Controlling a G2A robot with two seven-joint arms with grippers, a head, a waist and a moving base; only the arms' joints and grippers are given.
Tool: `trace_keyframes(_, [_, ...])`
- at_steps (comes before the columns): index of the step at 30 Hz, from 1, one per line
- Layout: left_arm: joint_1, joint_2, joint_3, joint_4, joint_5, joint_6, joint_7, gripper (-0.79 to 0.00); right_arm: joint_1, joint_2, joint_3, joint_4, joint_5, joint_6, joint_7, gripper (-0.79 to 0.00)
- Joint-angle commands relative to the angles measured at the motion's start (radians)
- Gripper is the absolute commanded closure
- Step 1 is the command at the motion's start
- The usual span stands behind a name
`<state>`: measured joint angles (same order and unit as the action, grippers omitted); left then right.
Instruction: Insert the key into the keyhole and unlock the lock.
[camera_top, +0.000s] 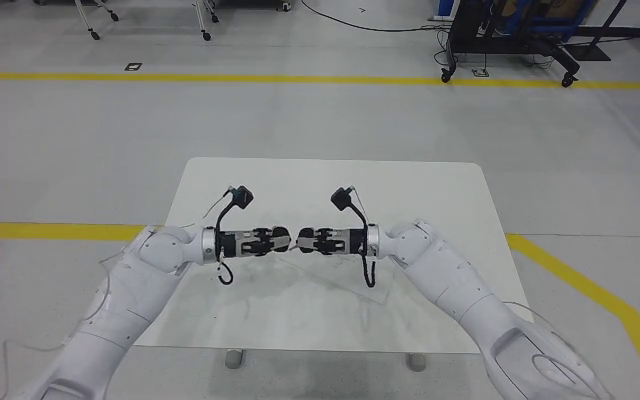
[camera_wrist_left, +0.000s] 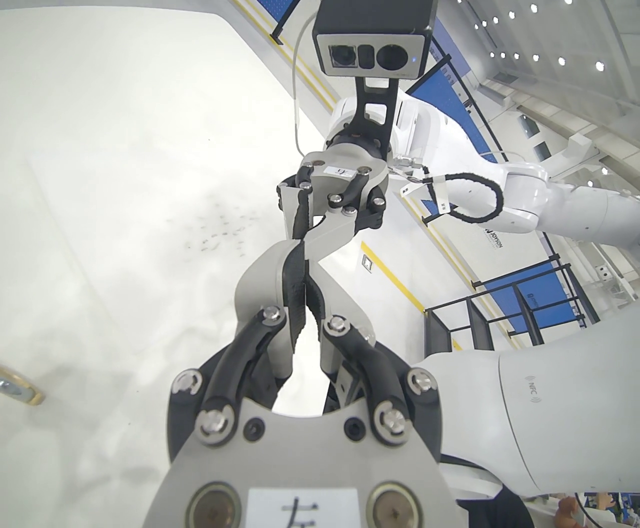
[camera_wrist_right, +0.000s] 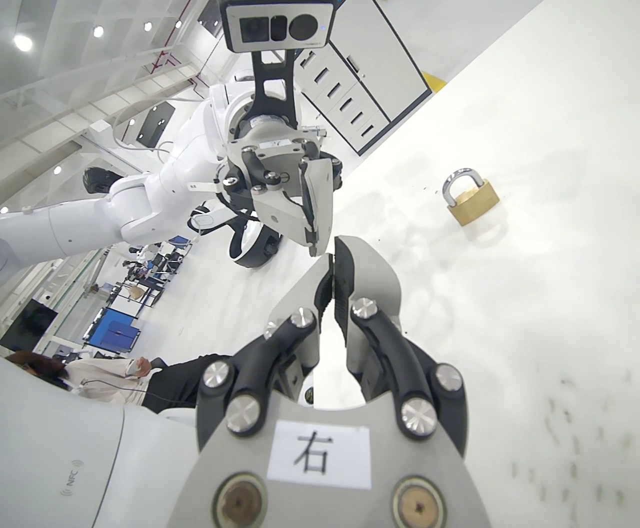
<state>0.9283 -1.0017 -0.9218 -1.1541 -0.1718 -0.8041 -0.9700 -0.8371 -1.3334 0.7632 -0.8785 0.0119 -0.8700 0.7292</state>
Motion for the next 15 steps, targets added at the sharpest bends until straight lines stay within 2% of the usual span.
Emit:
trace_keyframes(1, [0.002,0.002,-0.012,0.010,-0.008,-0.002,0.013,-0.785,-0.002,0.001,0.010,0.005,0.012,-0.010,-0.019,0.000])
trace_keyframes(6, [0.027,0.018,-0.078,0.020,0.068,-0.011,0.123,-0.785,-0.019,0.013,0.059,0.020,0.033,-0.065,-0.087,0.000])
trace_keyframes(8, [0.049,0.027,-0.121,0.008,0.166,0.034,0.218,-0.785,-0.029,0.019,0.079,0.016,0.021,-0.081,-0.120,0.000])
trace_keyframes(10, [0.081,0.037,-0.158,-0.040,0.338,0.159,0.344,-0.785,-0.041,0.024,0.095,0.006,0.009,-0.097,-0.146,0.000])
trace_keyframes(12, [0.131,0.041,-0.168,-0.125,0.499,0.312,0.466,-0.785,-0.051,0.029,0.106,-0.007,-0.011,-0.104,-0.167,0.000])
trace_keyframes(15, [0.173,0.036,-0.142,-0.224,0.669,0.550,0.521,-0.785,-0.064,0.032,0.115,-0.028,-0.037,-0.108,-0.189,0.000])
